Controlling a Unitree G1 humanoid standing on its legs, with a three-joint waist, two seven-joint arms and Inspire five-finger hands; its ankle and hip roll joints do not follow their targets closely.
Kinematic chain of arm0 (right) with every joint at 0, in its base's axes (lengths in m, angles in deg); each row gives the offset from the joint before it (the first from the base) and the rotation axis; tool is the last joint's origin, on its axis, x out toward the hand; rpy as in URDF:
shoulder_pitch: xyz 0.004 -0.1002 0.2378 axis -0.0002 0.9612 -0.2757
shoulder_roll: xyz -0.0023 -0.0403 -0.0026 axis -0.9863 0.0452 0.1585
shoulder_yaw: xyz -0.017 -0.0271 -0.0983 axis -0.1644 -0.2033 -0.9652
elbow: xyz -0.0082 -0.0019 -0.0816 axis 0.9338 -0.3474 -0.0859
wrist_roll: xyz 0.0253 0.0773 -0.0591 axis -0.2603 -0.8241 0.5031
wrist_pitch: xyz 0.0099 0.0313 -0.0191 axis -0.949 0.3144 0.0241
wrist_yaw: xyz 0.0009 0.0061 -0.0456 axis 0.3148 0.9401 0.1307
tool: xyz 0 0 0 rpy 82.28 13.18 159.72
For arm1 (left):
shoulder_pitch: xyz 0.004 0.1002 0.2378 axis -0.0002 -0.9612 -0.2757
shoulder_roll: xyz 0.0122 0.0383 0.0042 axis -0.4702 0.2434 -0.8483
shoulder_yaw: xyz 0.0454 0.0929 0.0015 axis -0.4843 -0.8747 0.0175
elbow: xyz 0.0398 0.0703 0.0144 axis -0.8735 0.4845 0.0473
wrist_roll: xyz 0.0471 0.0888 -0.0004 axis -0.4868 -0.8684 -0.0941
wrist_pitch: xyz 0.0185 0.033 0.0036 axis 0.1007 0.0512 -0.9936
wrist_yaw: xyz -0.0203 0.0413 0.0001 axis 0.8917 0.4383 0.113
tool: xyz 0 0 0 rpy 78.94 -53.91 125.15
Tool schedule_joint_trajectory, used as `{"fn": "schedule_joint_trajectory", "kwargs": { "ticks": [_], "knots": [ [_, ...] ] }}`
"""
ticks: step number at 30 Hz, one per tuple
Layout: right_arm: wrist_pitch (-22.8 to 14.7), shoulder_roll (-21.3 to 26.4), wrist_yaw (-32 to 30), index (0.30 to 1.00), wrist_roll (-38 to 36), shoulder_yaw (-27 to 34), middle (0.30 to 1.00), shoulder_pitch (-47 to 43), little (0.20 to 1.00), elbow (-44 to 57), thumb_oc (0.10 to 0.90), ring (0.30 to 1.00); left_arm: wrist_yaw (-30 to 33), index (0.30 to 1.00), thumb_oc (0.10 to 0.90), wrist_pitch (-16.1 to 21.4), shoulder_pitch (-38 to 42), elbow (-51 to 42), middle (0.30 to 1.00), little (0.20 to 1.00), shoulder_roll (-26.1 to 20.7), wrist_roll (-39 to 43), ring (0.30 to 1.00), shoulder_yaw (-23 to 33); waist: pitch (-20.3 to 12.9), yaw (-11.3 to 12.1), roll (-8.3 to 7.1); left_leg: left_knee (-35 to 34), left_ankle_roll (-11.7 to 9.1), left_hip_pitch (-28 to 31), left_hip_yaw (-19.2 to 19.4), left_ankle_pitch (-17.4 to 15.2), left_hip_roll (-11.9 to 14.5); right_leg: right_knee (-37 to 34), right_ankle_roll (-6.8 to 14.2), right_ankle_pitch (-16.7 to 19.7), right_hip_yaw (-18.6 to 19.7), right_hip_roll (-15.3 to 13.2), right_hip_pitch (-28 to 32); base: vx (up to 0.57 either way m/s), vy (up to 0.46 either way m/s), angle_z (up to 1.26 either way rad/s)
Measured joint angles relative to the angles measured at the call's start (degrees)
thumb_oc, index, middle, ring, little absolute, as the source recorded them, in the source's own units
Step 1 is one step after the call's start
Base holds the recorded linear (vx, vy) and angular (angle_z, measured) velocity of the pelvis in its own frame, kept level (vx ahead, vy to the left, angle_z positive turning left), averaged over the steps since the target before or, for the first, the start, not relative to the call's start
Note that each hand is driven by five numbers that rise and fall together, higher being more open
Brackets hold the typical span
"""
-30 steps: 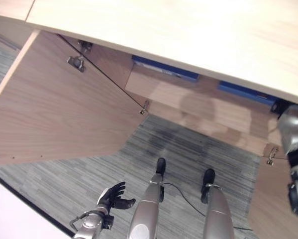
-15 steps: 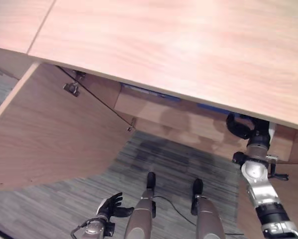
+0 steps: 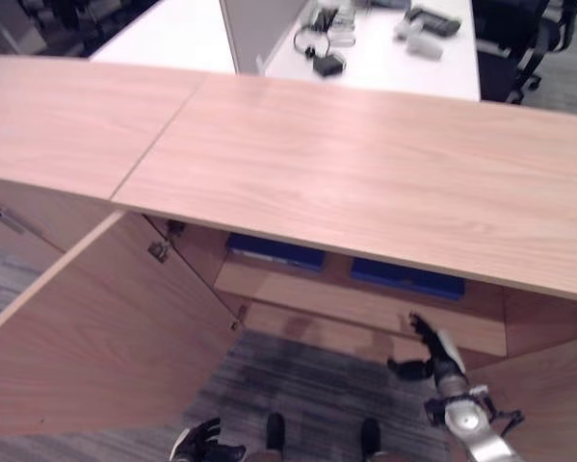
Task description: Put the empty folder in the office cabinet
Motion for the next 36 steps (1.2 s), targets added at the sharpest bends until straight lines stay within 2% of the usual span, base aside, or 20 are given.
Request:
{"fn": "schedule_joint_trajectory", "kwargs": {
  "ticks": [5,7,8,9,11,13,15,16,19,21,23,25,26,27,28,29,30,31,32,36],
  "knots": [
    [1.5,-0.7,2.4,0.9,2.1,-1.9,0.9,2.2,0.9,-7.9,0.8,0.9,1.1,0.9,0.8,0.1,0.1,0.0,0.9,0.9,2.4,0.6,0.9,1.0,-0.8,0.5,0.78,0.0,-0.9,0.9,-1.5,0.9,0.6,0.0,-0.2,0.0,-1.7,0.7,1.9,-0.09,-0.021,0.17],
    [2.1,-1.1,2.5,0.9,2.1,-2.5,0.9,2.0,0.9,-14.8,0.8,0.9,2.0,0.9,0.8,0.5,2.6,0.0,0.9,0.9,3.3,2.0,0.9,0.9,-1.0,1.4,0.84,0.6,-6.3,-3.1,-3.4,5.4,0.3,-0.3,-1.0,0.0,-6.3,-0.1,1.5,-0.29,0.074,1.09],
    [3.0,-0.5,3.2,0.9,2.1,-3.1,0.9,1.7,0.9,-17.6,0.8,0.9,2.4,0.9,0.8,1.2,4.3,-0.1,0.9,0.9,4.0,3.5,0.9,0.9,-0.4,2.8,-0.01,0.2,-8.4,-5.1,0.7,2.9,0.7,-0.3,-4.2,2.1,-9.5,-1.0,-0.5,-0.31,0.108,1.13],
    [3.2,-0.6,3.4,0.9,2.1,-3.1,0.9,1.4,0.9,-17.9,0.8,0.9,2.4,0.9,0.8,1.0,4.4,0.1,0.9,0.9,3.9,4.7,0.9,1.1,-0.5,2.9,-0.73,2.6,-5.4,-5.1,5.3,-0.5,1.0,0.1,-3.9,3.0,-10.1,-3.0,-0.4,-0.13,0.077,0.87],
    [3.1,-0.1,3.2,0.9,2.1,-1.0,0.9,1.7,0.9,-20.0,0.8,0.9,3.2,0.9,0.8,1.1,3.9,0.6,0.9,0.9,4.0,5.1,0.9,0.5,-0.4,1.4,-3.65,10.6,-7.8,-2.6,11.3,-3.2,3.9,0.6,-3.4,3.4,-12.4,-7.9,-0.1,-0.11,0.082,0.96],
    [3.4,3.0,2.7,0.9,1.6,1.3,0.9,2.3,0.9,-23.2,0.8,0.9,3.4,0.9,0.8,1.4,0.6,-0.3,0.9,0.9,6.0,5.2,0.9,-0.3,-2.8,-1.7,1.26,6.7,-5.2,5.0,15.4,-3.8,8.2,1.9,1.9,3.7,-13.8,-8.2,0.0,-0.18,0.197,1.25],
    [4.9,-6.9,2.8,0.9,-3.7,11.1,0.9,2.1,0.9,-34.5,0.8,0.9,3.3,0.9,0.8,1.1,5.2,4.1,0.9,0.9,3.2,5.1,0.9,-1.8,-3.1,-1.6,-4.57,-0.7,-0.3,4.7,19.4,-5.3,3.4,0.1,2.3,1.5,-16.7,-13.2,3.9,-0.11,0.375,2.19],
    [5.7,-9.7,2.8,0.9,-4.5,7.6,0.9,2.8,0.9,-34.1,0.8,0.9,3.5,0.9,0.8,-0.2,1.4,2.9,0.9,0.9,0.0,5.0,0.9,-1.5,-4.2,-1.1,-8.47,6.5,-1.9,1.2,22.1,-4.4,2.6,2.6,-2.7,4.4,-17.4,-16.3,4.4,0.0,0.433,1.98],
    [5.9,-9.0,2.5,0.9,-6.0,10.6,0.9,3.2,0.9,-35.0,0.8,0.9,3.3,0.9,0.8,-0.9,-1.0,2.7,0.9,0.9,0.0,4.5,0.9,-1.2,-4.0,-0.1,-7.06,1.7,0.5,5.5,19.7,-3.2,1.7,10.1,1.1,11.1,-18.0,-17.8,2.6,0.01,0.322,0.43],
    [6.0,-9.0,2.3,0.9,-6.9,10.0,0.9,2.7,0.9,-34.9,0.8,0.9,3.3,0.9,0.8,-1.2,-1.1,2.8,0.9,0.9,-0.4,4.3,0.9,-1.2,-3.9,0.0,-6.78,-0.5,1.8,7.1,18.8,-2.4,1.6,12.9,5.4,6.0,-17.6,-17.7,1.4,-0.03,0.167,0.31],
    [6.2,-9.8,2.3,0.9,-6.9,9.3,0.9,2.0,0.9,-34.1,0.8,0.9,3.2,0.9,0.8,-1.1,-0.9,2.3,0.9,0.9,-1.8,3.5,0.9,-1.0,-4.2,0.6,-8.22,-0.3,1.6,6.9,18.2,-2.4,0.0,12.2,5.3,6.7,-17.8,-15.2,-0.7,-0.04,0.179,0.14],
    [6.3,-11.1,2.3,0.9,-7.8,8.1,0.9,-2.5,0.9,-33.6,0.8,0.9,3.1,0.9,0.8,-1.1,0.3,2.2,0.9,0.9,-1.5,2.2,0.9,1.1,-3.4,2.9,-8.32,-0.2,2.4,6.9,19.2,-4.2,-2.7,11.7,2.3,9.2,-20.8,-17.6,-0.2,0.01,0.387,0.02],
    [6.3,-11.5,2.4,0.9,-8.4,8.1,0.9,-2.3,0.9,-33.3,0.8,0.9,3.3,0.9,0.8,-1.0,1.0,2.1,0.9,0.9,-1.2,2.3,0.9,1.4,-3.0,3.1,-8.1,0.0,3.4,6.8,18.0,-4.2,-3.5,13.4,2.4,9.4,-18.1,-18.0,-0.5,0.04,0.268,0.85],
    [5.7,-10.3,2.3,0.9,-10.3,8.2,0.9,-2.3,0.9,-31.4,0.8,0.9,3.7,0.9,0.8,-1.2,3.4,2.9,0.9,0.9,1.0,2.5,0.9,0.5,-0.7,2.6,-5.67,1.1,5.6,7.1,14.4,-4.1,-4.6,24.8,2.8,10.7,-3.4,-19.1,-4.1,0.05,-0.026,2.1],
    [4.2,-10.6,2.4,0.9,-12.6,7.8,0.9,-1.2,0.9,-31.0,0.8,0.9,3.2,0.9,0.8,-0.7,4.8,2.1,0.9,0.9,1.8,2.4,0.9,-2.6,-1.2,1.2,-2.33,0.3,5.8,6.1,8.3,-3.5,-2.2,24.2,6.7,-0.2,8.2,-10.2,-5.4,0.06,-0.064,2.47],
    [3.7,-11.6,3.1,0.9,-12.5,7.2,0.9,-2.2,0.9,-31.3,0.8,0.9,3.4,0.9,0.8,0.2,4.9,0.1,0.9,0.9,-0.1,2.5,0.9,-2.9,-1.1,1.9,-4.23,-0.2,5.4,5.9,6.9,-2.4,-3.3,20.7,5.9,-1.3,6.6,-7.0,-6.7,0.1,-0.062,2.05],
    [3.4,-12.9,3.4,0.9,-12.4,6.5,0.9,-2.9,0.9,-31.6,0.8,0.9,3.7,0.9,0.8,0.0,2.8,-0.6,0.9,0.9,-2.6,2.9,0.9,-2.9,-2.3,1.9,-8.26,-0.2,5.2,6.2,6.9,-2.5,-6.8,15.3,0.7,0.3,2.1,-6.5,-8.0,0.09,-0.043,0.51],
    [2.9,-12.2,3.5,0.9,-12.2,5.9,0.9,-3.2,0.9,-31.5,0.8,0.9,4.3,0.9,0.8,-1.1,0.6,-0.2,0.9,0.9,-2.3,2.9,0.9,-2.9,-3.4,2.2,-7.77,0.0,5.1,7.3,7.4,-3.7,-7.4,12.2,0.2,-1.3,1.5,-6.5,-6.8,0.08,-0.034,-0.33],
    [3.4,-11.1,3.7,0.9,-11.2,5.8,0.9,-2.0,0.9,-31.5,0.8,0.9,4.8,0.9,0.8,-1.3,-1.3,-0.9,0.9,0.9,-0.8,3.0,0.9,-2.9,-4.3,2.9,-3.14,-0.2,5.1,8.7,9.6,-4.0,-4.5,3.6,1.3,1.1,-0.6,-4.3,-0.4,0.1,-0.058,-0.64],
    [4.0,-10.6,4.2,0.9,-11.2,6.9,0.9,3.1,0.9,-31.4,0.8,0.9,4.4,0.9,0.8,-1.1,-0.4,-10.7,0.9,0.9,-2.1,4.0,0.9,-2.9,-5.6,0.5,-5.15,0.0,3.6,11.2,9.9,-4.6,-3.6,0.2,0.8,3.0,-1.5,-3.1,5.3,0.05,-0.059,-0.24]
  ]
}}
